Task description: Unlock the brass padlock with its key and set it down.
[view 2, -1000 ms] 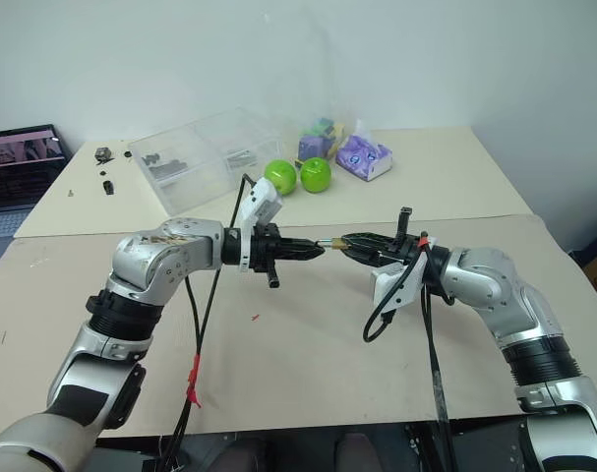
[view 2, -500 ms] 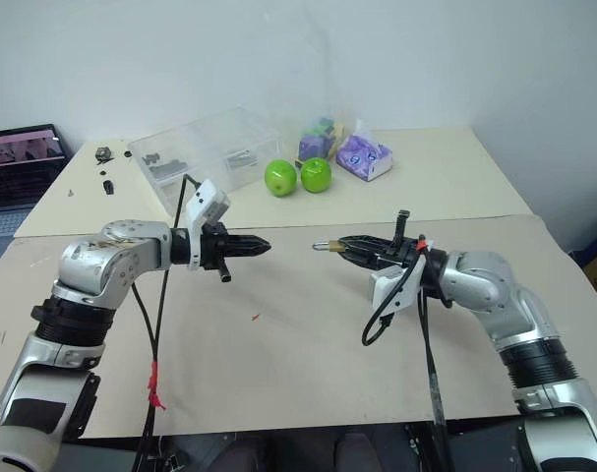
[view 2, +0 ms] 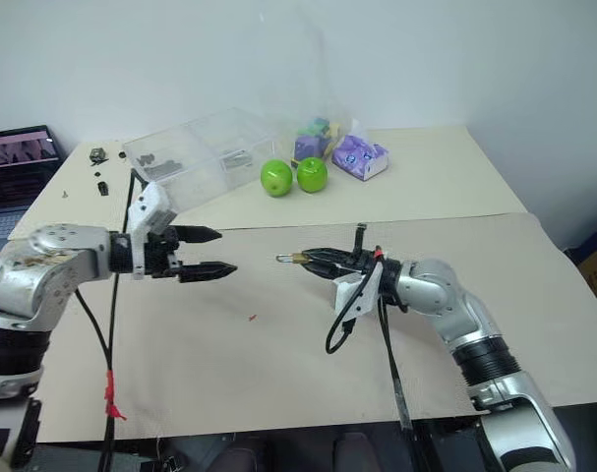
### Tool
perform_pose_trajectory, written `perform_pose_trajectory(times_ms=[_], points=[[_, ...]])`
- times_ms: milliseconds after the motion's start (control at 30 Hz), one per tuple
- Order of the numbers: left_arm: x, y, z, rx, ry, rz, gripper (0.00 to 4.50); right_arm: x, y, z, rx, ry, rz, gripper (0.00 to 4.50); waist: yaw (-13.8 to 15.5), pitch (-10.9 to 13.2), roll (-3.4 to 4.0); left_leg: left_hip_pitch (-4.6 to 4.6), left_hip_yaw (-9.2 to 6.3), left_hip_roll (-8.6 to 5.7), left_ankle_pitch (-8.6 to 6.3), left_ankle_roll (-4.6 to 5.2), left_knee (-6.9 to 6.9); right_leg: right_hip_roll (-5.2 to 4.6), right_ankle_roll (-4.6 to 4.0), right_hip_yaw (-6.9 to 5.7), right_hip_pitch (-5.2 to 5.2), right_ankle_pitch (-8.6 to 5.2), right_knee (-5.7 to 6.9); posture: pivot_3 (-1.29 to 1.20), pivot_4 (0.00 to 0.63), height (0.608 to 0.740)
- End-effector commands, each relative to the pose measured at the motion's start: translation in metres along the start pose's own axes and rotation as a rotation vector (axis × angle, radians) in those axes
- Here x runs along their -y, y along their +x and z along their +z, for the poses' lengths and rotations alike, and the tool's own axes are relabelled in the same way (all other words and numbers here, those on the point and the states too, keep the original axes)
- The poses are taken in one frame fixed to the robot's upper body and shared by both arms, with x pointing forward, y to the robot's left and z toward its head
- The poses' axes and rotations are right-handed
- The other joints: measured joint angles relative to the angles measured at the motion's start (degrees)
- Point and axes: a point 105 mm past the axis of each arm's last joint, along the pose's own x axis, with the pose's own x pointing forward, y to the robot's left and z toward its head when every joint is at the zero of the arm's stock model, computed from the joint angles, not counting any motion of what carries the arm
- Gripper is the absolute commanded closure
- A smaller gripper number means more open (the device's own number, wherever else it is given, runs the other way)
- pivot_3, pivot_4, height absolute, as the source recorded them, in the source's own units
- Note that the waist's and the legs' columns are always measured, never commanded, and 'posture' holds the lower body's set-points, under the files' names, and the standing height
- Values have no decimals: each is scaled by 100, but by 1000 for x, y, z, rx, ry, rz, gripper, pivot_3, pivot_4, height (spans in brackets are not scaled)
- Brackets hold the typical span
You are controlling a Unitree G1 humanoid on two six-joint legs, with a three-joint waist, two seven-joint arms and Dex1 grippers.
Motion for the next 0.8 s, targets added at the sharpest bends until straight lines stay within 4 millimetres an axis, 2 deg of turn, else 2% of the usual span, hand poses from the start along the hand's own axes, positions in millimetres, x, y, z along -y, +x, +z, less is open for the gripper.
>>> perform_pose_trajectory(times_ms=[33,300,500,700,767,800], points=[[-6,-9,18,47,112,23,26,5,8,0,12,8,0,4350,49,0,0,-2,1,-2,0,-2,1,-2,0,-3,1,0,-1,0,150,740],[-1,-2,18,33,186,6,26,-19,25,-3,33,-86,129,4350,0,0,0,-3,5,0,-2,-6,1,2,0,-2,-2,0,0,0,150,740],[0,6,18,23,201,-11,26,-47,32,-36,-103,-157,246,4350,-15,0,0,-2,6,1,-2,-7,2,5,0,-2,-5,0,6,0,150,740],[-1,13,22,31,218,-23,26,-54,28,-56,-176,-148,274,4350,-32,0,-1,6,6,1,-1,-8,2,7,0,-1,1,0,7,0,150,740],[-2,15,23,35,221,-29,0,-56,22,-61,-193,-133,290,3402,-29,0,-1,15,6,1,-1,-8,1,6,0,-1,8,0,7,0,150,740],[-2,16,23,36,223,-32,0,-57,19,-63,-197,-120,291,3178,-30,0,-1,17,6,1,-1,-8,2,6,0,-1,9,0,7,0,150,740]])
